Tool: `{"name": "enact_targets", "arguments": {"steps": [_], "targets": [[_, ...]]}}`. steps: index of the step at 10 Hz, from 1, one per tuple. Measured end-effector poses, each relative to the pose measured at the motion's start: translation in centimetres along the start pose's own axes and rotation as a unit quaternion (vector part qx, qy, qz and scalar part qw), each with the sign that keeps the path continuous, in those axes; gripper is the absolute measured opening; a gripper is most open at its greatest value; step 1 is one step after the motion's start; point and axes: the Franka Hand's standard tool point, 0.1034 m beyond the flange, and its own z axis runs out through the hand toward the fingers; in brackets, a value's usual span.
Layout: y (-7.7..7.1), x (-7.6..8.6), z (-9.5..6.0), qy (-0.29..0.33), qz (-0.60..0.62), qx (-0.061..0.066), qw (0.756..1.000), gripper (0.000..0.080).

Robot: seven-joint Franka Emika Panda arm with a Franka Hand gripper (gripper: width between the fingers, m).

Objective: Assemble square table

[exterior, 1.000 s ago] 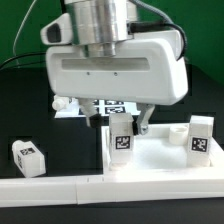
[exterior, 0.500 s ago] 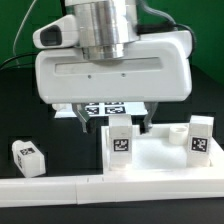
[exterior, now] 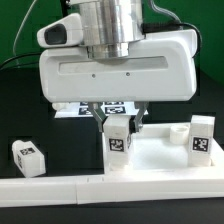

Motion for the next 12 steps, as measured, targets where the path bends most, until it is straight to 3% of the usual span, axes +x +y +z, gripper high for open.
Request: {"name": "enact_targets", "arguments": {"steps": [2, 4, 5, 7, 9, 10, 11, 12], "targets": [[-0.04, -0.05, 0.0, 0.004, 0.091, -0.003, 0.996, 0.0284], [-0.09, -0.22, 0.03, 0.007, 0.238, -0.004, 0.971, 0.0284], [-0.17, -0.3, 0.07, 0.005, 0.313, -0.002, 0.95, 0.0284], [-0.24, -0.38, 0.17, -0.01, 0.474, 0.023, 0.88, 0.0284], [-0.67, -0.57, 0.31, -0.013, 0.548, 0.024, 0.836, 0.0284], [-0.64, -0.55, 0.31, -0.013, 0.549, 0.024, 0.835, 0.0284], [-0.66, -0.58, 0.33, -0.013, 0.545, 0.024, 0.838, 0.0357], [-0.58, -0.59, 0.33, -0.012, 0.506, 0.022, 0.862, 0.0357]]}}
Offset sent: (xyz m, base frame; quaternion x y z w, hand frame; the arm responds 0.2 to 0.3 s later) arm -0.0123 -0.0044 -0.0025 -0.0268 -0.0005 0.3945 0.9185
